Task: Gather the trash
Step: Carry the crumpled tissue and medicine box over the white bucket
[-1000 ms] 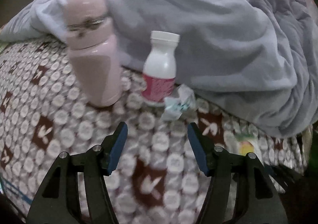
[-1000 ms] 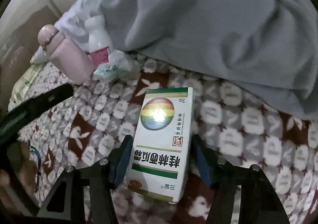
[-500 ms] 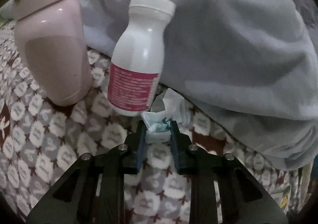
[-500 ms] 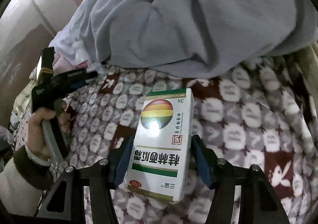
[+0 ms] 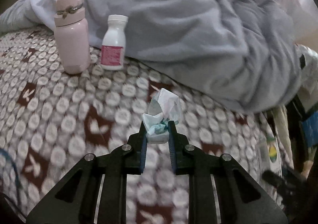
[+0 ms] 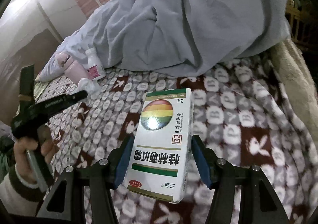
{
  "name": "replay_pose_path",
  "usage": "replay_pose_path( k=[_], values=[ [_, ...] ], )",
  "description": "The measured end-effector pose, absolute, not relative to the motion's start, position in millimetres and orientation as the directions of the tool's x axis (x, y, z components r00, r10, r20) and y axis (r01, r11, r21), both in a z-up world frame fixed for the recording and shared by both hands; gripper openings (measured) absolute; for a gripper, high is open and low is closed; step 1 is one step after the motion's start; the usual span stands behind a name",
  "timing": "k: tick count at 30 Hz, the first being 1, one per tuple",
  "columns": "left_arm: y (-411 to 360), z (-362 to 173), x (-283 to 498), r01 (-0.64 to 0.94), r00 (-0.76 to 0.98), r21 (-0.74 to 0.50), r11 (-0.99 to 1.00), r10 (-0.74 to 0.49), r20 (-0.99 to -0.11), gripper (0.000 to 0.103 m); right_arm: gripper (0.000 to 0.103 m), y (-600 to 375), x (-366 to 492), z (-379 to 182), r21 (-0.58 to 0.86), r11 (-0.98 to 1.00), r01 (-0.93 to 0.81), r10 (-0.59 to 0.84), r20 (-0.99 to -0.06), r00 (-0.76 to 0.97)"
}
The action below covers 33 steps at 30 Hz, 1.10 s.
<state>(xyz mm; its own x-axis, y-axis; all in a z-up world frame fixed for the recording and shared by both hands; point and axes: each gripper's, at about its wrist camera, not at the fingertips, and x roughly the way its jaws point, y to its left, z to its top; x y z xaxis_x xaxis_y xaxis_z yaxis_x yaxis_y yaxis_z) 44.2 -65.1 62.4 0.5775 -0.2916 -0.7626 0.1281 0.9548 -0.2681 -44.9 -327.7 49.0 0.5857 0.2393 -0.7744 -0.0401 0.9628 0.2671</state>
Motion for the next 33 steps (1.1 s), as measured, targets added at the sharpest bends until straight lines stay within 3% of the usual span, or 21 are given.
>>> replay_pose_path(
  k=[11, 33],
  values=[
    [-154.1, 82.2, -37.4, 0.262, 0.594, -0.187, 0.947, -0.311, -0.742, 0.017, 0.058, -366.5, -102.2, 70.1, 0.233, 0.972, 0.022, 0.169, -0.764, 0.623],
    [-305.2, 108.1, -95.9, 0.511, 0.551, -0.113, 0.852, -0.426, -0.717, 0.017, 0.058, -482.6, -198.0, 99.3, 0.235, 0.941, 0.245, 0.002, -0.726, 0.688]
  ],
)
